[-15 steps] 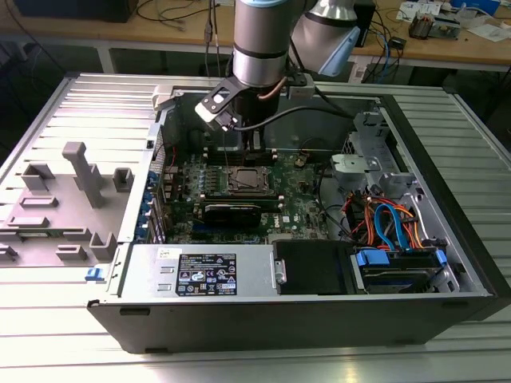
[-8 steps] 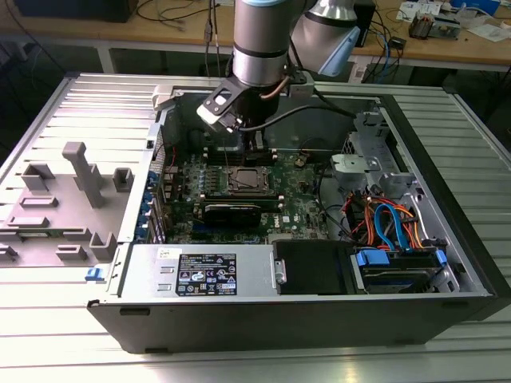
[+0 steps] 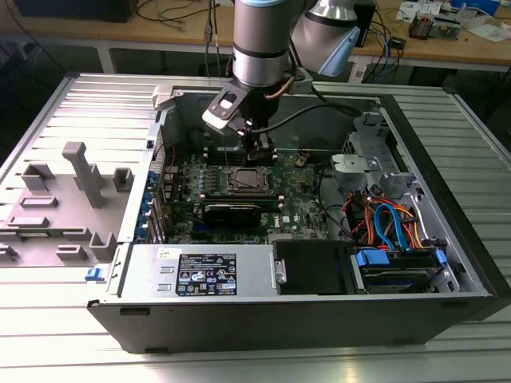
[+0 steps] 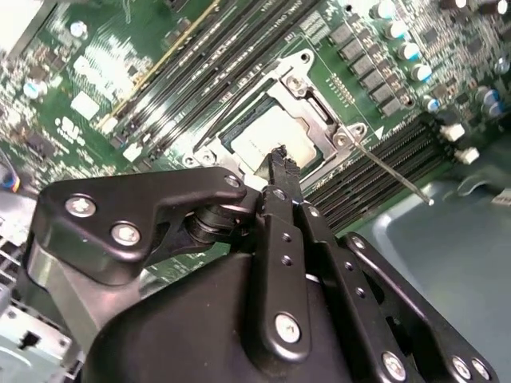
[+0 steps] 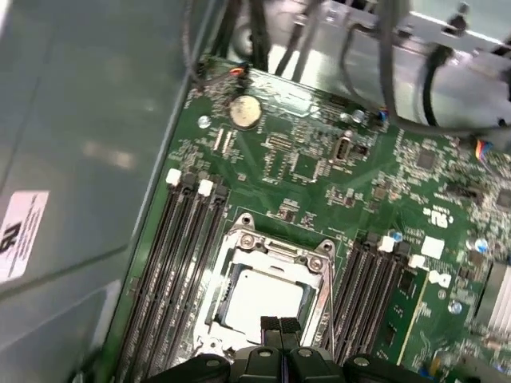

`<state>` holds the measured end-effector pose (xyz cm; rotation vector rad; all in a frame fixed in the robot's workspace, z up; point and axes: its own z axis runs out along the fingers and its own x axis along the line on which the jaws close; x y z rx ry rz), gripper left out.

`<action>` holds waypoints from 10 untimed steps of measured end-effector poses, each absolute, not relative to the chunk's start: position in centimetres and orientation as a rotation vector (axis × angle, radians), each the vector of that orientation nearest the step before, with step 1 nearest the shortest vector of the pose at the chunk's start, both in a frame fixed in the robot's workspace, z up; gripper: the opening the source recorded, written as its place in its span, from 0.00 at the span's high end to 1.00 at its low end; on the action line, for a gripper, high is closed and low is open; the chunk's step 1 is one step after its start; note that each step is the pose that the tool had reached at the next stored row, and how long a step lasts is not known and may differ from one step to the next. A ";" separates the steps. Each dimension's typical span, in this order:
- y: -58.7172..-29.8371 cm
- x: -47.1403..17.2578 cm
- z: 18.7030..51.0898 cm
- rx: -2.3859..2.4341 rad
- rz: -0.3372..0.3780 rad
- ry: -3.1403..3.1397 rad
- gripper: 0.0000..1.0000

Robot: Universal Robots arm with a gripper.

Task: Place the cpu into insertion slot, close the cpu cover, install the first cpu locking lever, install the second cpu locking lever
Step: 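Install the first cpu locking lever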

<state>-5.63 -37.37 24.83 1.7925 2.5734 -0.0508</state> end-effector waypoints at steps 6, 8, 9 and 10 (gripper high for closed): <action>-37.4 -5.6 24.8 1.573 -0.050 2.710 0.89; -37.4 -5.6 24.8 1.513 -0.050 2.743 0.89; -37.4 -5.6 24.8 1.489 -0.049 2.756 0.89; -37.4 -5.6 24.8 1.476 -0.049 2.763 0.89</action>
